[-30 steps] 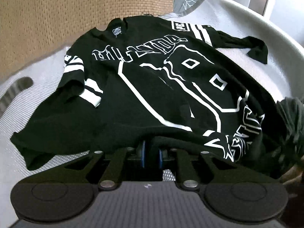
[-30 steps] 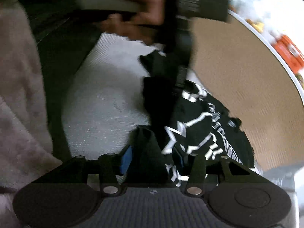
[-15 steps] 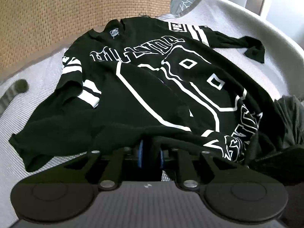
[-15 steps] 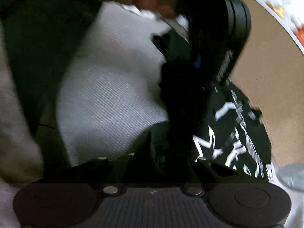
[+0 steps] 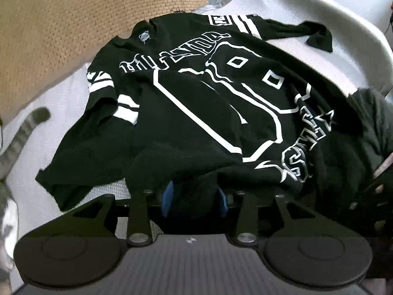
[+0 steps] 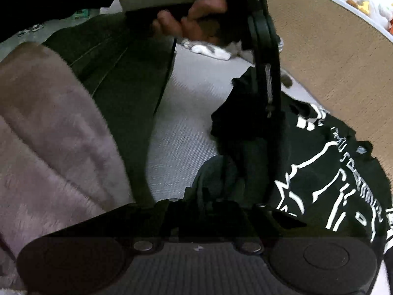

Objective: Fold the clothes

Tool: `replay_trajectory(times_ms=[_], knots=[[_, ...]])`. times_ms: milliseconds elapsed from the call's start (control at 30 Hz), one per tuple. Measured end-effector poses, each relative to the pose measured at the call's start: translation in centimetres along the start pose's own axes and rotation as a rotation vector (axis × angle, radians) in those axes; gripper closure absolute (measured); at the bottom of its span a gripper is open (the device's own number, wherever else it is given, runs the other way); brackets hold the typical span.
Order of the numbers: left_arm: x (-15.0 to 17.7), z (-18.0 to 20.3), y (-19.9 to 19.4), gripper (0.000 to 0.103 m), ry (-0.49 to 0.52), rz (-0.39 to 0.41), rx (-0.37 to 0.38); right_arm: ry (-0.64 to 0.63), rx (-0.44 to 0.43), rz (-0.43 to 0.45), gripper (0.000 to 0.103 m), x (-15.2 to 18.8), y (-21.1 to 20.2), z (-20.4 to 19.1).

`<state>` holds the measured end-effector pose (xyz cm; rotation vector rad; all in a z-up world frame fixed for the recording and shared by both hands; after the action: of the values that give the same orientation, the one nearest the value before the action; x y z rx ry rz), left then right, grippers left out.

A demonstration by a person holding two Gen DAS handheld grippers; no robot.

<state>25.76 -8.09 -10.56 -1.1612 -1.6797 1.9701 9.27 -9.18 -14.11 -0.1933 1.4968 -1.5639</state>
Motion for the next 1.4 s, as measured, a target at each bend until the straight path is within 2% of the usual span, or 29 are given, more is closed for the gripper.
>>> replay_trajectory(times_ms=[133,400,533,667,833,933,1000,1100,1267,1333,1400], knots=[[0.4,-0.9,-2.2,0.061,-0.066,0.054,0.026,0.002,-0.037,-0.021,0.097,0.7,0.8,-0.9],[-0.4,-1.1,-2.8,0.059,-0.094,0.105,-0.059,-0.002,-0.120,-0.010,0.096,1.3,0.4,-1.0],[-0.7,-0.7,-1.9,0.057,-0.096,0.119,-0.078,0.063,-0.176,0.027,0.096,1.8,-0.3,0.2],[-0.7,-0.6,-1.1,0.055,-0.087,0.116,-0.095,0.119,-0.205,0.117,0.093,2.4,-2.5,2.2],[-1.1,-0.6,-0.3,0.055,-0.086,0.105,-0.097,0.180,-0.158,0.260,0.086,3.4,-6.4,5.2],[-1.4,-0.7,0.1,0.054,-0.097,0.115,-0.100,0.244,-0.123,0.330,0.073,3.9,-8.0,7.4],[-1.8,-0.8,0.6,0.054,-0.118,0.122,-0.099,0.295,-0.096,0.366,0.072,4.4,-8.6,8.9],[-2.5,-1.5,1.3,0.054,-0.173,0.140,-0.087,0.433,-0.022,0.372,0.072,5.1,-7.3,11.9],[-3.7,-2.8,2.3,0.052,-0.267,0.179,-0.074,0.652,0.104,0.352,0.072,5.8,-2.5,16.8],[-4.2,-3.2,2.7,0.050,-0.282,0.204,-0.079,0.704,0.121,0.339,0.072,5.8,-0.8,18.5],[-4.7,-3.7,3.4,0.044,-0.302,0.222,-0.079,0.762,0.104,0.368,0.072,6.2,0.5,20.0]])
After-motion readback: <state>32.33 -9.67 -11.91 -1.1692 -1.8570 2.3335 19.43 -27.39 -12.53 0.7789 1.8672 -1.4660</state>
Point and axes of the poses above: each gripper's, at about its wrist camera, not at the fingertips, and y roughly the way its jaws point, z to its right, x to its underside, the point moved 1 cm from there along y, roughly the way its jaws point, and after that the axes turned 10 degrees about -z, right-handed, at the moved point
